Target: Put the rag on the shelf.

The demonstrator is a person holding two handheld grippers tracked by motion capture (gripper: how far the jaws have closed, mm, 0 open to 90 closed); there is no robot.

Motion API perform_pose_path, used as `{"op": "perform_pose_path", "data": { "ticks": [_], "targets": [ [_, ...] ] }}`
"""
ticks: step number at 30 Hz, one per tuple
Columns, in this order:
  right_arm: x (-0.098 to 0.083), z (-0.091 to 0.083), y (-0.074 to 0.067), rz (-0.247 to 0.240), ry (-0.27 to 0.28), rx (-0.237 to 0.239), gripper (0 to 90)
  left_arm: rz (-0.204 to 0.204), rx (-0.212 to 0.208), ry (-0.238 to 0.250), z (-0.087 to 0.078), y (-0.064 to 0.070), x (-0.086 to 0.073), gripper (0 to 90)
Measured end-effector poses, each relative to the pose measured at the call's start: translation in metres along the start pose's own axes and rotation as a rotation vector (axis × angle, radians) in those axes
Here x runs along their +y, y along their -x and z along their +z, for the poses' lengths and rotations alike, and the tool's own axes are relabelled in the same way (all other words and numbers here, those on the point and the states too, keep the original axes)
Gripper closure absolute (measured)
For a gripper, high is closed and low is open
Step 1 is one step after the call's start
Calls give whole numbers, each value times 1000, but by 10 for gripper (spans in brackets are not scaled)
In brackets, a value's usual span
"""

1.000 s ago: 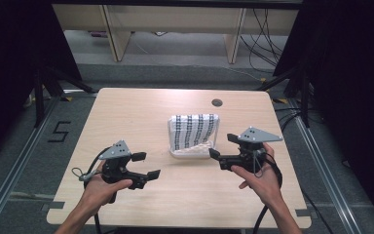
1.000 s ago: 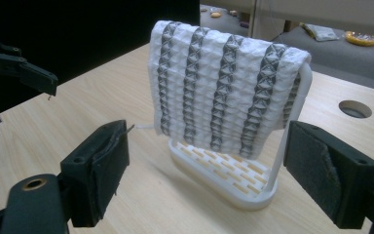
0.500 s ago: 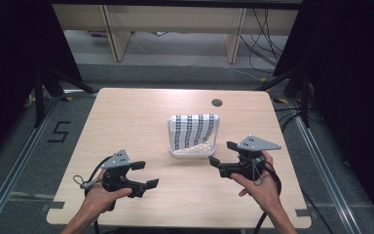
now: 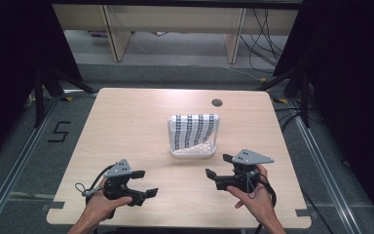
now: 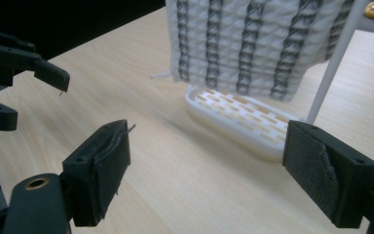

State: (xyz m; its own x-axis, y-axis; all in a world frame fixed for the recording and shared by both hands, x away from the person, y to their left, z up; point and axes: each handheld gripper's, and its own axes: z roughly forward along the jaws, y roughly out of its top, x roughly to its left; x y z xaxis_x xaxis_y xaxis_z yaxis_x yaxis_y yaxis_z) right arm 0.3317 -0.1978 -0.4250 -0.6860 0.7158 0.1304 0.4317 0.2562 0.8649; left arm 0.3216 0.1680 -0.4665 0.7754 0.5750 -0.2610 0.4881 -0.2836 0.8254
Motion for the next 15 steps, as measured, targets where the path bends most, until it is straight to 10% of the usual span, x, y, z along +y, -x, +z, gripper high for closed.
{"op": "perform_pose_path", "data": {
  "ticks": [15],
  "targets": [
    [-24, 6, -9, 30, -41, 44, 184, 8, 13, -20, 3, 8, -17, 153]
  ]
}}
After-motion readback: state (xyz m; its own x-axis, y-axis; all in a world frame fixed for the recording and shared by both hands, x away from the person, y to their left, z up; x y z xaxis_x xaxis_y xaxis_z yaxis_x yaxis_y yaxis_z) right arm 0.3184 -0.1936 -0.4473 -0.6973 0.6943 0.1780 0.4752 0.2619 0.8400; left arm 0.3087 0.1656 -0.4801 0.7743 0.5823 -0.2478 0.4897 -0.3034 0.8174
